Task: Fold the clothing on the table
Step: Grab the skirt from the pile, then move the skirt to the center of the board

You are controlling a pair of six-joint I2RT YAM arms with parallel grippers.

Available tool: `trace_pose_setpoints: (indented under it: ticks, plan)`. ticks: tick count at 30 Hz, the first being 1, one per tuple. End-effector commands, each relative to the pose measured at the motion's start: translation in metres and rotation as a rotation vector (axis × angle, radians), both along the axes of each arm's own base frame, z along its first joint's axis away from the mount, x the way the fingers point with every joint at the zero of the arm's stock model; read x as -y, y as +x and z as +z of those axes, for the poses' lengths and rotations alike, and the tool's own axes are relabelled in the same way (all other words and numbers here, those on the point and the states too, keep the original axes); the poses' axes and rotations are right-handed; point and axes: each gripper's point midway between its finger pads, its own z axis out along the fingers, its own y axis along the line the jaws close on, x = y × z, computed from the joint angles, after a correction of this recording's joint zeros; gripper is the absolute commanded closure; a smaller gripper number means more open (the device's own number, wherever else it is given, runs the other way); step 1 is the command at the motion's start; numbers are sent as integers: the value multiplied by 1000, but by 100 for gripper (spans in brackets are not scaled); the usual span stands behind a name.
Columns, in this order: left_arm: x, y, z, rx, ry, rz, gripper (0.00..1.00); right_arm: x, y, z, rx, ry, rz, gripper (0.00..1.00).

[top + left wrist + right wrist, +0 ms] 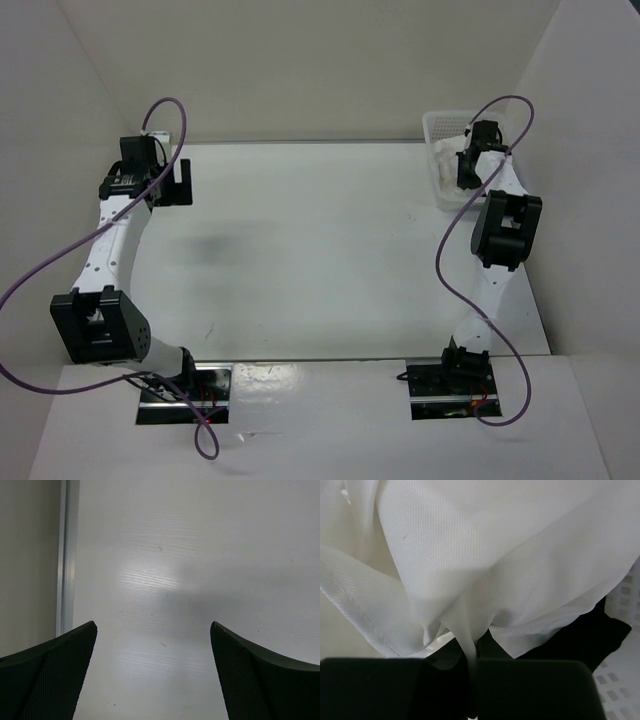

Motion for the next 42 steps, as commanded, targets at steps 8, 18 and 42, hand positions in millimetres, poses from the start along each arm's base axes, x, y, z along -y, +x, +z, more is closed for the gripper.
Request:
trace_pose_setpoints:
  ticks: [8, 18, 42]
  plan:
    - [-5, -13, 41, 115, 43, 5, 0, -5, -5, 253, 476, -169, 55, 100]
    - [-2, -32, 68, 201, 56, -5, 0, -154, -103, 384, 715, -29, 500, 100]
    - [41, -95, 33, 188, -89, -239, 0, -178, -186, 166, 231, 6, 614, 1]
